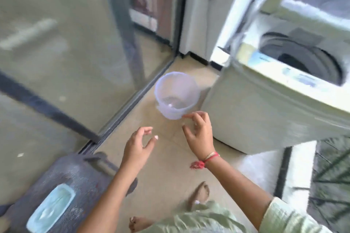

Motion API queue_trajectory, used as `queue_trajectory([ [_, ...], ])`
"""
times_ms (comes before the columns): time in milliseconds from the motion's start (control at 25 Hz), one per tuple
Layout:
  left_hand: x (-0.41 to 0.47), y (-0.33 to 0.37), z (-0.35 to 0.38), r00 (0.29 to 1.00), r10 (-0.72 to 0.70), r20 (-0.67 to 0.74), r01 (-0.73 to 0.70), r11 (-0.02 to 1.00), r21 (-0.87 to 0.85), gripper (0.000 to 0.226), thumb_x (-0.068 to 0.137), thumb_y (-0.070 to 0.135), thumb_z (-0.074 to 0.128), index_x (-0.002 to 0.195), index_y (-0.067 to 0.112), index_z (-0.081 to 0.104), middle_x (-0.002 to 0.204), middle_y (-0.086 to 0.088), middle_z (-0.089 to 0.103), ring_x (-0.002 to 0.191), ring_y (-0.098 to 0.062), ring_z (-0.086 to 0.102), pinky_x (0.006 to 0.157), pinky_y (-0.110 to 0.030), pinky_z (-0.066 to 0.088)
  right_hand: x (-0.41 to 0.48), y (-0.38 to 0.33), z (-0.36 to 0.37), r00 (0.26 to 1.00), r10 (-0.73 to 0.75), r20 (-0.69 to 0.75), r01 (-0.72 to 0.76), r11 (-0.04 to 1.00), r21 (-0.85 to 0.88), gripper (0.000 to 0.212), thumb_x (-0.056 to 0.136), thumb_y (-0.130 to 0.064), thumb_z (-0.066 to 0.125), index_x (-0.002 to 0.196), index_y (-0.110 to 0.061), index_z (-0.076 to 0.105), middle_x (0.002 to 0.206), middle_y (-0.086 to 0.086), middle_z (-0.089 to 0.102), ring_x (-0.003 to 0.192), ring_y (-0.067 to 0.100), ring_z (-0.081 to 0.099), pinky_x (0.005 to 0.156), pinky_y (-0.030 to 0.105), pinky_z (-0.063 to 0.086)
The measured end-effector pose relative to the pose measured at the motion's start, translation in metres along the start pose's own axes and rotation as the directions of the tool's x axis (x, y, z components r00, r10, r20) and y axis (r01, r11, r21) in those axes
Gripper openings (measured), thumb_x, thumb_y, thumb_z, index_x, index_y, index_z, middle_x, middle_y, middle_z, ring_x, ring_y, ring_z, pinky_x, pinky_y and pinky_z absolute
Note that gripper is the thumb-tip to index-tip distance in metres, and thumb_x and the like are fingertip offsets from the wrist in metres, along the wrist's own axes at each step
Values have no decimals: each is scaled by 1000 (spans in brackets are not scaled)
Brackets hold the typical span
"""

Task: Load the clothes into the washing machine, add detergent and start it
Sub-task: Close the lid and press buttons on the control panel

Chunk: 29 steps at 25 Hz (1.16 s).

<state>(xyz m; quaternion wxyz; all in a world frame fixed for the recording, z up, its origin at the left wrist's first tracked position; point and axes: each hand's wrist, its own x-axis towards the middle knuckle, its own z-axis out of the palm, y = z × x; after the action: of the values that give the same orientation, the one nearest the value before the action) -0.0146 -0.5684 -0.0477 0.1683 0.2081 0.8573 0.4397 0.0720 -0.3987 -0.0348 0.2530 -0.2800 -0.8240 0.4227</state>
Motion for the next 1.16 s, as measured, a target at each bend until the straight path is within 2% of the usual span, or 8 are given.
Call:
queue_trajectory([
  [120,45,78,78,976,145,162,-144,989,-18,34,80,34,68,106,13,62,101,3,67,96,-9,61,76,-6,36,46,26,-92,993,-9,-118,10,1000,4,23,77,-20,61,99,-24,66,94,-13,43,95,10,50,82,43,49],
  [240,88,147,142,933,256,252,-255,966,-37,26,84,18,69,108,11,62,103,1,67,101,-11,60,79,-9,35,85,55,-166,958,35,-285,-36,999,0,20,77,-20,61,96,-24,66,93,-21,42,91,11,52,80,43,50],
  [360,125,210,188,874,361,324,-362,930,-61,33,81,35,65,107,16,61,101,7,65,103,-8,59,82,-13,36,117,78,-228,913,28,-408,-38,999,-15,18,77,-19,62,95,-23,66,92,-19,49,91,12,53,80,43,50],
  [440,150,245,208,845,418,335,-423,904,-61,34,80,41,63,106,19,61,102,9,65,100,-4,58,81,-15,37,140,93,-259,885,31,-465,-54,998,-37,16,79,-19,63,94,-22,66,94,-8,54,92,13,53,79,39,50],
  [560,189,290,231,798,506,328,-521,852,-46,25,84,24,68,107,16,61,103,7,64,99,-4,56,78,-14,35,178,113,-293,842,28,-539,-64,997,-49,13,81,-15,64,94,-17,67,93,-12,51,92,16,56,78,37,52],
  [720,250,342,256,722,589,363,-623,782,-29,26,84,24,68,108,16,61,106,5,64,99,-5,56,75,-11,33,234,128,-321,755,29,-655,-35,999,5,12,83,-13,63,92,-18,67,94,-5,54,90,19,59,76,20,50],
  [880,305,395,274,651,678,342,-714,700,-29,26,85,23,67,110,15,62,104,8,61,96,-4,54,71,-2,31,290,135,-346,710,-5,-704,-21,999,-28,14,81,-15,60,92,-23,65,92,-12,52,93,18,58,74,24,50],
  [1160,389,480,300,498,817,291,-845,533,-50,33,83,32,65,111,15,62,110,2,62,106,-13,56,88,-24,40,367,152,-393,586,-119,-802,4,990,-144,14,82,-18,57,93,-23,64,91,-15,51,90,13,54,75,36,50],
])
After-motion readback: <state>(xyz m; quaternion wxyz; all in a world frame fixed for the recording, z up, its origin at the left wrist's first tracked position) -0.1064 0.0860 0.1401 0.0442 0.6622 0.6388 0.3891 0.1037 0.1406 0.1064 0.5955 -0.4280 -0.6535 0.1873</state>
